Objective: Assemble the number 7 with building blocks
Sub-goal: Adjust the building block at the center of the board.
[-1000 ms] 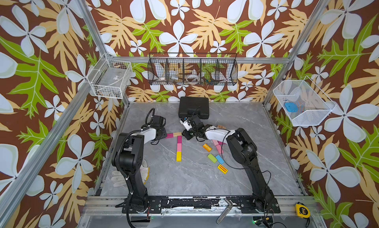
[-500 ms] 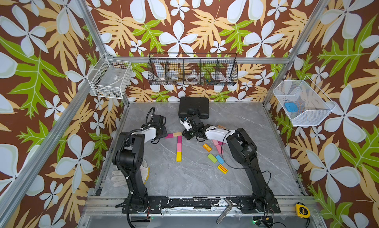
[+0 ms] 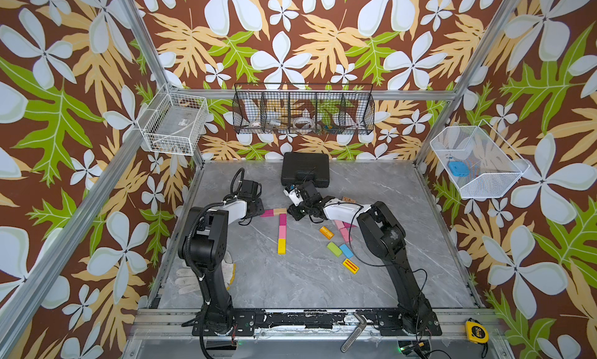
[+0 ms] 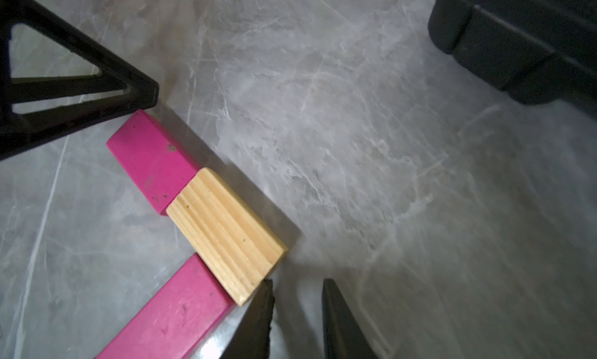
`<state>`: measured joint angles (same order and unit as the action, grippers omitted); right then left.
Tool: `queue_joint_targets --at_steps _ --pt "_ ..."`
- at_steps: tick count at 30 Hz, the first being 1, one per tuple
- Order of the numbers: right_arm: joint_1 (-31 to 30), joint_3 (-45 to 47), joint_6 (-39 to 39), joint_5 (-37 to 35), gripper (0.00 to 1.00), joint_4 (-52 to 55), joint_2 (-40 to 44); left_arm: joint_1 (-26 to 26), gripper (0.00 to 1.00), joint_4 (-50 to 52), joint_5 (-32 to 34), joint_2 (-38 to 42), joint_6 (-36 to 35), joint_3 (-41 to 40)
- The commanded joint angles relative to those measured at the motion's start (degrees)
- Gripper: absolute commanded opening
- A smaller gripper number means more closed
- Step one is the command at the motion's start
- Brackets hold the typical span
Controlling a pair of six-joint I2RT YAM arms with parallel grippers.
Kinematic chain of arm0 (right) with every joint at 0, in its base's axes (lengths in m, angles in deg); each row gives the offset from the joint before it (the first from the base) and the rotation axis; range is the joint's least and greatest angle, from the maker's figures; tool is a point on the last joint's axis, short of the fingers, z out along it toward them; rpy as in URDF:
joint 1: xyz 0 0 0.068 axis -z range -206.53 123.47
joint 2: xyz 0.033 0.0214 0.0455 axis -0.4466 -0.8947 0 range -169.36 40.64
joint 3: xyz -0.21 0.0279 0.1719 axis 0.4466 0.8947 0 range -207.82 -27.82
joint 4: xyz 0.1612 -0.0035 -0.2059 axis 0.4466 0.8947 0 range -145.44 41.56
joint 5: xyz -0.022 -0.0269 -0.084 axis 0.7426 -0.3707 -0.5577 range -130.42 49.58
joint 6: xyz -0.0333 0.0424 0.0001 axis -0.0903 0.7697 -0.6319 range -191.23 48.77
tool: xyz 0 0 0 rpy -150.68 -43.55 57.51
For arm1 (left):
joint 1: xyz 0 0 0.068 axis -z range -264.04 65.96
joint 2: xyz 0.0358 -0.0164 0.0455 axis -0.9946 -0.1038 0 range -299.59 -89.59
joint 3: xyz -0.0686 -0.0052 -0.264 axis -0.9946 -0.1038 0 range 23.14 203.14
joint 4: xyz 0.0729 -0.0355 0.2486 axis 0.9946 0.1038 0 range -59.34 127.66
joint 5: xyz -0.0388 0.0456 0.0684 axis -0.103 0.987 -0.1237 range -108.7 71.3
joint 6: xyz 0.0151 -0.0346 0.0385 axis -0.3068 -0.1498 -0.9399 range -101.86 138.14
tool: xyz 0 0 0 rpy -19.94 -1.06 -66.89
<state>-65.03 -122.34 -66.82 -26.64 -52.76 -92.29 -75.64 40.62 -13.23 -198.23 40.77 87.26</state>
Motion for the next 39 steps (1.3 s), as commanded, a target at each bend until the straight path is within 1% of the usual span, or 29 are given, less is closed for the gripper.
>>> queue_joint_targets --at_steps 1,10,39 --pt "-0.34 0.46 -0.28 1.35 0.28 1.06 0.39 0.18 0.42 2.76 -3.29 -0.7 0.14 -0.17" --pt "-0.32 0.89 -0.32 1.42 0.28 0.93 0.49 0.2 0.43 2.44 -3.98 -1.58 0.04 0.93" --pt "-0.85 0.14 -0.62 2.57 0.28 1.01 -0.31 -0.04 0.43 2.09 -3.03 -0.91 0.0 -0.11"
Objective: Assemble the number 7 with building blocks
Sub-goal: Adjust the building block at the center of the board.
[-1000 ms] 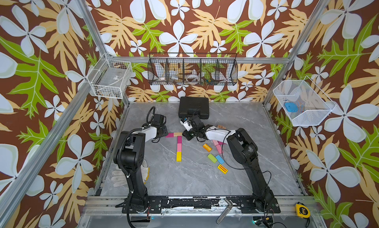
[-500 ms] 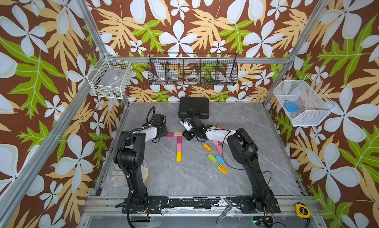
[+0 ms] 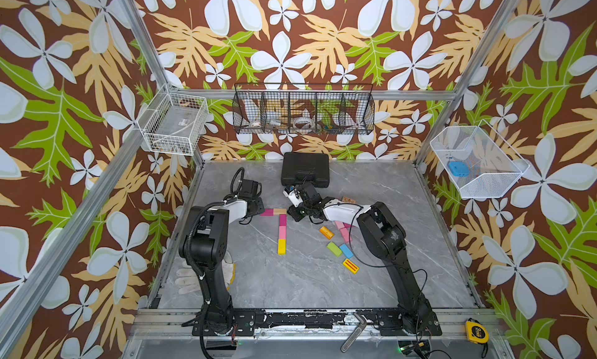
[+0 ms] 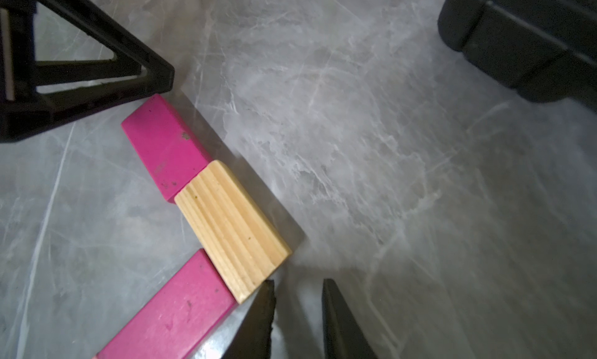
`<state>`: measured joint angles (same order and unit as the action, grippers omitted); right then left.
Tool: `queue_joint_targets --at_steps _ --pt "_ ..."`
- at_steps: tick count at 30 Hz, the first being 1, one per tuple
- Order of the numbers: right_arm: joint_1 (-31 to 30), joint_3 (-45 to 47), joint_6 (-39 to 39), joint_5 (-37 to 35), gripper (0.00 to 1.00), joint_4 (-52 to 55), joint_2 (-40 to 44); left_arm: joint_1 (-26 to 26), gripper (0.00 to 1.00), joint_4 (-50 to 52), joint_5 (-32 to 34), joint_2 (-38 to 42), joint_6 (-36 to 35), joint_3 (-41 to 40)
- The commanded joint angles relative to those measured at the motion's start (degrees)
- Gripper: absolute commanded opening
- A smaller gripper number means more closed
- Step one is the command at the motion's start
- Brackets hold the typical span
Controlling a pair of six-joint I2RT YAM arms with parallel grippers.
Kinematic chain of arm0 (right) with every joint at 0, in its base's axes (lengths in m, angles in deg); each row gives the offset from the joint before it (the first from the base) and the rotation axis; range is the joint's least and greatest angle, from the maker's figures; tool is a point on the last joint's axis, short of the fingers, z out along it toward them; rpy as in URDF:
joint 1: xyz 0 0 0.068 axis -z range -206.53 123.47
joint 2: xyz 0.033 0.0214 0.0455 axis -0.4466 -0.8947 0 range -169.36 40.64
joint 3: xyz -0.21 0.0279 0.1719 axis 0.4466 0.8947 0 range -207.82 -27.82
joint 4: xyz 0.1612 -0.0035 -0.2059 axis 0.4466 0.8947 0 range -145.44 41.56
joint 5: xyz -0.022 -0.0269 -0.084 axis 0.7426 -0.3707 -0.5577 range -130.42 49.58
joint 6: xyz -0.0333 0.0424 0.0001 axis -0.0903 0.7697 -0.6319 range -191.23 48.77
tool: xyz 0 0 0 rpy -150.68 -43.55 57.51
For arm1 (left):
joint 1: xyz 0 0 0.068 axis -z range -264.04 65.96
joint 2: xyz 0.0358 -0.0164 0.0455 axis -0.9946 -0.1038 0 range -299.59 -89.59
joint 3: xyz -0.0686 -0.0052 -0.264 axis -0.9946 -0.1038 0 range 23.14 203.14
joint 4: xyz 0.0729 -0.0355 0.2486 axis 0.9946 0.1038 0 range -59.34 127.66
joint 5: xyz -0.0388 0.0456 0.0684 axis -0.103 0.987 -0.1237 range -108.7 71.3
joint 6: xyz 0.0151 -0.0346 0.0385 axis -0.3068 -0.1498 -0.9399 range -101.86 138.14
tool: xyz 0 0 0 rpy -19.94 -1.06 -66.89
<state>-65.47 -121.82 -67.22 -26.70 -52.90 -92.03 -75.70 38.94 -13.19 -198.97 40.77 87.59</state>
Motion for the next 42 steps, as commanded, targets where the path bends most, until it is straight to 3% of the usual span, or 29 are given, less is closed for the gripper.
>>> queue_joint_targets --at_steps 1,42 --pt "-0.44 -0.4 -0.23 2.71 0.28 1.08 -0.66 0.01 0.43 3.77 -3.06 -0.16 -0.02 -0.43" --pt "-0.44 0.21 -0.3 1.04 0.28 1.32 -0.48 -0.87 0.43 3.06 -2.4 0.83 0.6 -1.18"
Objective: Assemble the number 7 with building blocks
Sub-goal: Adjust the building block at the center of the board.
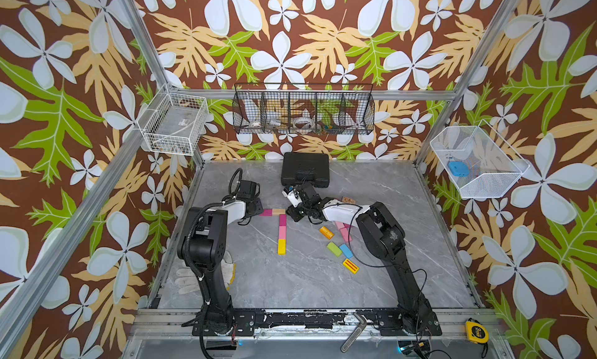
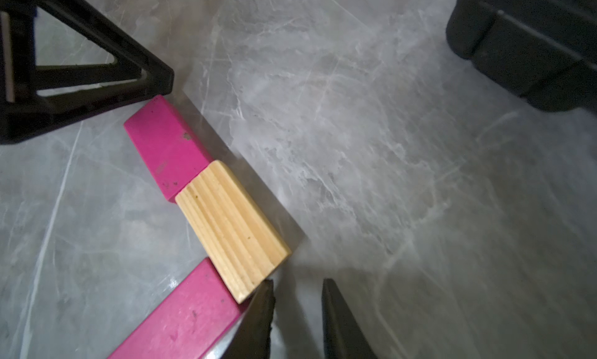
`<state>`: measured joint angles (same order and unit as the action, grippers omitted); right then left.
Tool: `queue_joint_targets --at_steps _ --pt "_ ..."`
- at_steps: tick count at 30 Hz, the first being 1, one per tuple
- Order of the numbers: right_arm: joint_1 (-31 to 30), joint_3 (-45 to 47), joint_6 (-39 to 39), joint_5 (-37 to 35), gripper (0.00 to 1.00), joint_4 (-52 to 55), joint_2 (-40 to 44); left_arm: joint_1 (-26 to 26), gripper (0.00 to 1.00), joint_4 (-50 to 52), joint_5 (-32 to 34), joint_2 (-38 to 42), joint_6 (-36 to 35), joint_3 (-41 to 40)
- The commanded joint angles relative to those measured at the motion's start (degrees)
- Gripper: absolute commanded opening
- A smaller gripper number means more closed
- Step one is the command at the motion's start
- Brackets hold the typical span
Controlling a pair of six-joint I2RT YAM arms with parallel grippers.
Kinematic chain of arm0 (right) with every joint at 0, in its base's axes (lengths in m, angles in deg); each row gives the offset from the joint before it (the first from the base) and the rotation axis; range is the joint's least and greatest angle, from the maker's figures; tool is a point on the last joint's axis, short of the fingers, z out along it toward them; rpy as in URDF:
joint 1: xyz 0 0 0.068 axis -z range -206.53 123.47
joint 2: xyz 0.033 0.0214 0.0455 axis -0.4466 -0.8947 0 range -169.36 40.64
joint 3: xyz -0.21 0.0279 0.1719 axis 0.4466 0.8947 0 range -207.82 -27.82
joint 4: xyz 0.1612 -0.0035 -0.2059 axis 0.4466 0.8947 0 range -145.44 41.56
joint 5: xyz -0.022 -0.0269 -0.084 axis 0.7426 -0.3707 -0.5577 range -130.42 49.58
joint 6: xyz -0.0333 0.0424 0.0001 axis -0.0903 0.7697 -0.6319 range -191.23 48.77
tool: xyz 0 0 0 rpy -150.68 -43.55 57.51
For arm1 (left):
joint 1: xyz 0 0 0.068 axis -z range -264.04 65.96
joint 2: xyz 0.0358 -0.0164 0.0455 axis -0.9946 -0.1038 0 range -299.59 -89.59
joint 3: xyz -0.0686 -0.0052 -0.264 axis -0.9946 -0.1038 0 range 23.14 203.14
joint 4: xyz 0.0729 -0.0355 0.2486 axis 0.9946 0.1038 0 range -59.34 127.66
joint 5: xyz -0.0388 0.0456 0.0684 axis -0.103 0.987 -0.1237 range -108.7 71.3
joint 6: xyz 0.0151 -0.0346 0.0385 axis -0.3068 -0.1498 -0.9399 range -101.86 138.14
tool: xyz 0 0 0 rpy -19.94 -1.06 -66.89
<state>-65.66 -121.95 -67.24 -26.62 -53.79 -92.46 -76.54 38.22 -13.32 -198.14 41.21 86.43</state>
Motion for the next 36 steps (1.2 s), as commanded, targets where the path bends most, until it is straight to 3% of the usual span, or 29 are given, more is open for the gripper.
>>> queue_joint_targets --at_steps 1,36 --pt "-0.24 0.35 -0.25 0.96 0.28 2.2 0.01 -0.05 0.43 3.68 -2.4 0.0 0.01 -0.01" --pt "0.04 1.75 -0.3 0.17 0.28 1.56 0.87 -0.04 0.43 3.33 -4.0 0.06 -0.33 -0.32"
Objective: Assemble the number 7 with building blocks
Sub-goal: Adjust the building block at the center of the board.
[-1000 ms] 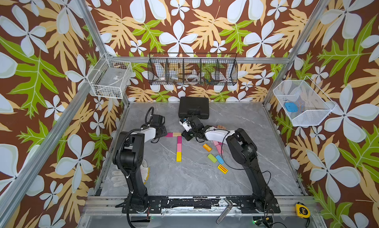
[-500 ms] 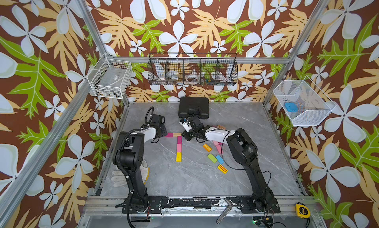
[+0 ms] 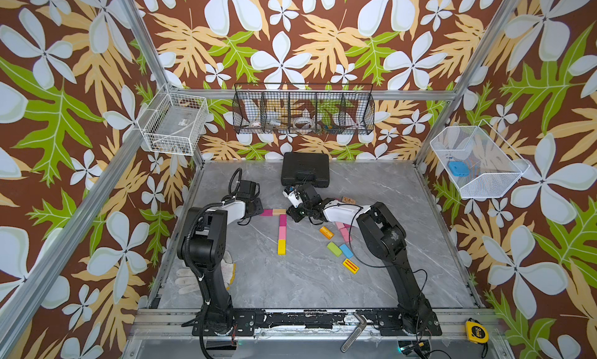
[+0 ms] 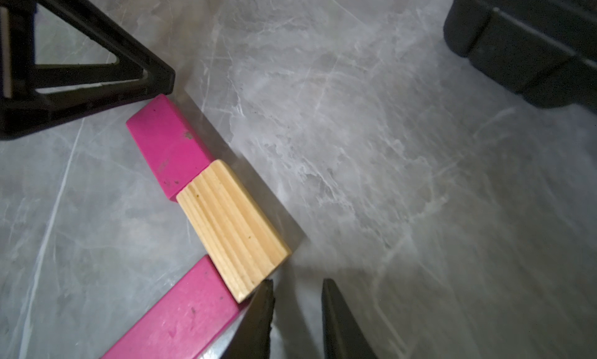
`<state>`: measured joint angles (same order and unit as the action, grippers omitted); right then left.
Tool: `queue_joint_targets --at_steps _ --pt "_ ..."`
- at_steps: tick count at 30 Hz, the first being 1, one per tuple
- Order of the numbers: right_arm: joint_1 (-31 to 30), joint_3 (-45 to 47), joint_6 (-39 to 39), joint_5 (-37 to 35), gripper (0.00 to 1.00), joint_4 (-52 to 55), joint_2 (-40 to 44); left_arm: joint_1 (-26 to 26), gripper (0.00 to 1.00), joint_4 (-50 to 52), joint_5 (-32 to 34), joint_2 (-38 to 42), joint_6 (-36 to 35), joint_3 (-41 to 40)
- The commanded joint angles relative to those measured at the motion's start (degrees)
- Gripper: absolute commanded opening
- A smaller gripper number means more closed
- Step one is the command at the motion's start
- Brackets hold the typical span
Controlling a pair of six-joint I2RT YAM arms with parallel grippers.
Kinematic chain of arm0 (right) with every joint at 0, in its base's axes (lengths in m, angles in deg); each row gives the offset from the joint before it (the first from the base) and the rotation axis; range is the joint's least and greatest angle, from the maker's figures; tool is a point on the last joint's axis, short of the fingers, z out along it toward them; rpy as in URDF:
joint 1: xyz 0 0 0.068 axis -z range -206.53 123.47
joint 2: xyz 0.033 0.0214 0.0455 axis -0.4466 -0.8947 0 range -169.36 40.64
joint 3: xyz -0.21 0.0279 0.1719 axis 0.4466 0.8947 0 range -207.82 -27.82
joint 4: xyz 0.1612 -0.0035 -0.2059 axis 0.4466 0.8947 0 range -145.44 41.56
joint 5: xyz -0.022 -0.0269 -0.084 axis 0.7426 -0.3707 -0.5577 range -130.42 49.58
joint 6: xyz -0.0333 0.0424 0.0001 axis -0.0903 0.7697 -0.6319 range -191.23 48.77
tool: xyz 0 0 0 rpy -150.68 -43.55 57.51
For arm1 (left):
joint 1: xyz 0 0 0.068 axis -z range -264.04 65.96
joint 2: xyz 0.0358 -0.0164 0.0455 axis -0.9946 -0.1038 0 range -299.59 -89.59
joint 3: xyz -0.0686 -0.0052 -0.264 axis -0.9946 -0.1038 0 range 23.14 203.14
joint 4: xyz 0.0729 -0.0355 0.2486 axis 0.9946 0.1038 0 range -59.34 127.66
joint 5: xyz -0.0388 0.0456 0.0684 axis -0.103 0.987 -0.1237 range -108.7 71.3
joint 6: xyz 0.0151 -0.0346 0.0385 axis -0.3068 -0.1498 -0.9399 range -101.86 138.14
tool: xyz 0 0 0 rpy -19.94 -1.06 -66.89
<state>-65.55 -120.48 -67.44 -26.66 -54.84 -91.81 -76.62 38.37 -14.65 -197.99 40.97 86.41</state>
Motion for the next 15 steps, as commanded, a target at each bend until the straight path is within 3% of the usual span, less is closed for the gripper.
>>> queue_joint_targets --at_steps 1,15 --pt "-0.08 0.29 -0.1 0.22 0.28 2.65 0.22 0.05 0.43 3.11 -2.82 -0.13 -0.15 -0.3" --pt "0.09 1.03 -0.01 0.22 0.28 2.29 0.69 0.05 0.43 3.15 -2.8 0.05 -0.23 -0.43"
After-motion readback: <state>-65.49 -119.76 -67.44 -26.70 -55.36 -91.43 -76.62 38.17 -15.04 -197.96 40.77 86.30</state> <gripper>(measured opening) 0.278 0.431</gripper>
